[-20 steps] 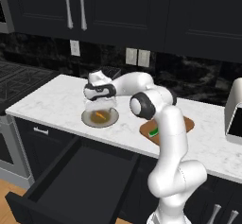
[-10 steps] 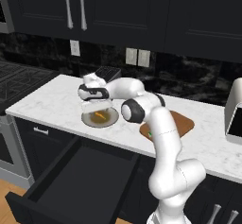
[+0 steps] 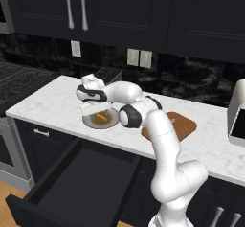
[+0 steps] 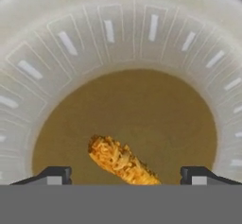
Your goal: Pick up the knife from the drawer and place it on the cutting board. Then place the meat from the plate to the cutting board.
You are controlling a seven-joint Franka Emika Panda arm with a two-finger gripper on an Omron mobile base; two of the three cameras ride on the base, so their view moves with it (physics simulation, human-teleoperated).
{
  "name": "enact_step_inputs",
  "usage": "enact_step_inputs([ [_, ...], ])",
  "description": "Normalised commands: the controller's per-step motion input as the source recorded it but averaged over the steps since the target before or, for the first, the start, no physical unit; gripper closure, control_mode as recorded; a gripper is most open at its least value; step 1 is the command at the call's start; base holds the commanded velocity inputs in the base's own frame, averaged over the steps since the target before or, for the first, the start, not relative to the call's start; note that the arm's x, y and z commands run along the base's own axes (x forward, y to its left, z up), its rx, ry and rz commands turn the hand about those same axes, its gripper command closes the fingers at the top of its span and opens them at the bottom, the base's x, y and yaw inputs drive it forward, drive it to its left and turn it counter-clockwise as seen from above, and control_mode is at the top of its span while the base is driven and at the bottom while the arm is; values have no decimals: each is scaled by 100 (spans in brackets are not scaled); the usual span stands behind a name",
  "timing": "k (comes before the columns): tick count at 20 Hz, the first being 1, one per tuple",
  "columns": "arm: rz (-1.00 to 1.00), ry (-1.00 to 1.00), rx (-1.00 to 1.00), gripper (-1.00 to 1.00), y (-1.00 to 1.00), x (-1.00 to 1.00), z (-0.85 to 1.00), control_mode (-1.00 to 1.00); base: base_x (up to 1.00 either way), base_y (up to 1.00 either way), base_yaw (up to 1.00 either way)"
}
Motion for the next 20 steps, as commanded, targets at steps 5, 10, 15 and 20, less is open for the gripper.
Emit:
enact_step_inputs([
  [5, 4, 9, 0, -100, -4, 0, -44, -100, 0, 0, 0],
  [10, 5, 4, 0, 100, -18, -8, -52, -100, 0, 0, 0],
  [15, 8, 0, 0, 100, -7, -5, -38, -100, 0, 0, 0],
  [20, 1, 3, 0, 100, 0, -1, -29, -100, 0, 0, 0],
])
